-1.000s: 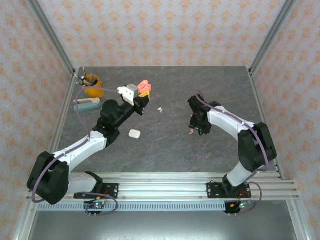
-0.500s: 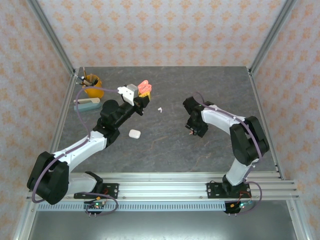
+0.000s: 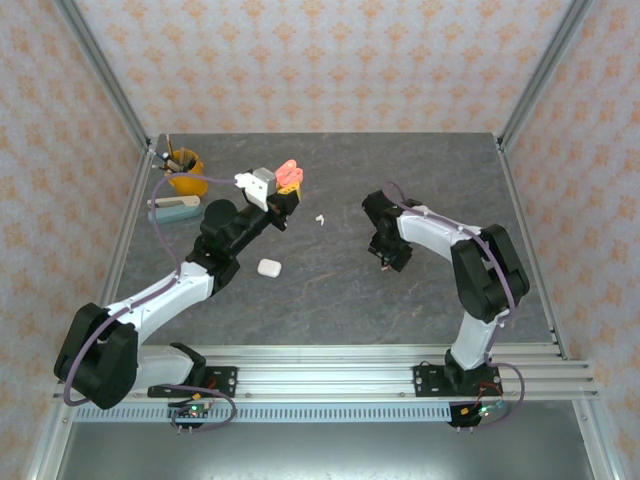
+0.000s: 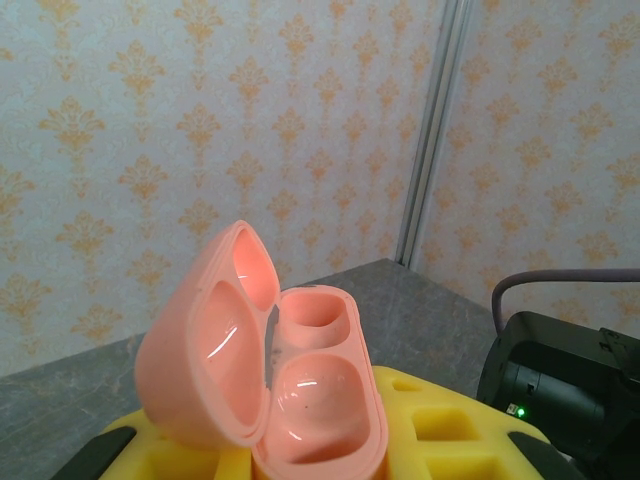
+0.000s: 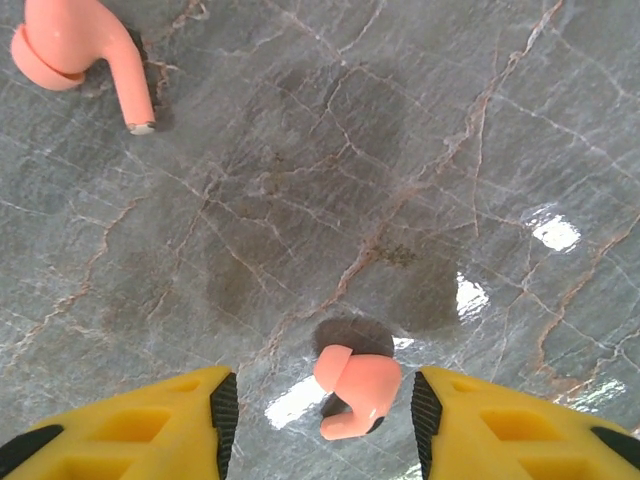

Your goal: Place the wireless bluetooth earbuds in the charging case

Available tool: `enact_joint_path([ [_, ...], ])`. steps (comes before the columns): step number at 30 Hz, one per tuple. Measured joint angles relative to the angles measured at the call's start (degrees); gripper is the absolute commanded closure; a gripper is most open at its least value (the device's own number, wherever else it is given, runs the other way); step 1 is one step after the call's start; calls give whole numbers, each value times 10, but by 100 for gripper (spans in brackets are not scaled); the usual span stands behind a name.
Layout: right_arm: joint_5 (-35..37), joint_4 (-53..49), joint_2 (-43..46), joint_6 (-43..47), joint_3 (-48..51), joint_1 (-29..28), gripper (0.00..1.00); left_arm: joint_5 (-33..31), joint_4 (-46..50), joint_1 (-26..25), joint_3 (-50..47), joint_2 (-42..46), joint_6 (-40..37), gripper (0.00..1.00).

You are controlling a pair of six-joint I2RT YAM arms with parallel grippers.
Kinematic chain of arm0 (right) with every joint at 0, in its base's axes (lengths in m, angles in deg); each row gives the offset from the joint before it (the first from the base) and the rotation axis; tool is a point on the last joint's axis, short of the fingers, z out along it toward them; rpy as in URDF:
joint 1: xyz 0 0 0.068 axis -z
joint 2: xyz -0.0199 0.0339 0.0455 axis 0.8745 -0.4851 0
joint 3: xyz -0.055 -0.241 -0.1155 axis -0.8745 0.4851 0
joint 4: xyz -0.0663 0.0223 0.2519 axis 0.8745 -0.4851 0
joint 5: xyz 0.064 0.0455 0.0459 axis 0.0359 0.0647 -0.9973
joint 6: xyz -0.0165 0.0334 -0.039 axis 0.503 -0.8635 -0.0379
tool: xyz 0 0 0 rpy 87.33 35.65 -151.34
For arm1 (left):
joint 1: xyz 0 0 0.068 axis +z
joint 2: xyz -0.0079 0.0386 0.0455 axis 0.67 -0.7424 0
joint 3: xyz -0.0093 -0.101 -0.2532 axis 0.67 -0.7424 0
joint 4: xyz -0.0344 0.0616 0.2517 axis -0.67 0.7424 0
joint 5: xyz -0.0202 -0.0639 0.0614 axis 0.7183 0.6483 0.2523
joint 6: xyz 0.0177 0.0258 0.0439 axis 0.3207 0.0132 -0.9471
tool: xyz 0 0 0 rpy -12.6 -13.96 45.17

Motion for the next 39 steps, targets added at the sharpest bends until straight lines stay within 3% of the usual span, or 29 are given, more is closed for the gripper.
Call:
enact_joint_path([
  [16,0,7,-2,-8,16,0,55,2,-5,0,0,-5,1,100],
  [32,-2,35,-3,-11,35,0,72,2,-5,0,0,-5,1,100],
  [39,0,63,20,7,63,0,75,4,-5,0,0,-5,1,100],
])
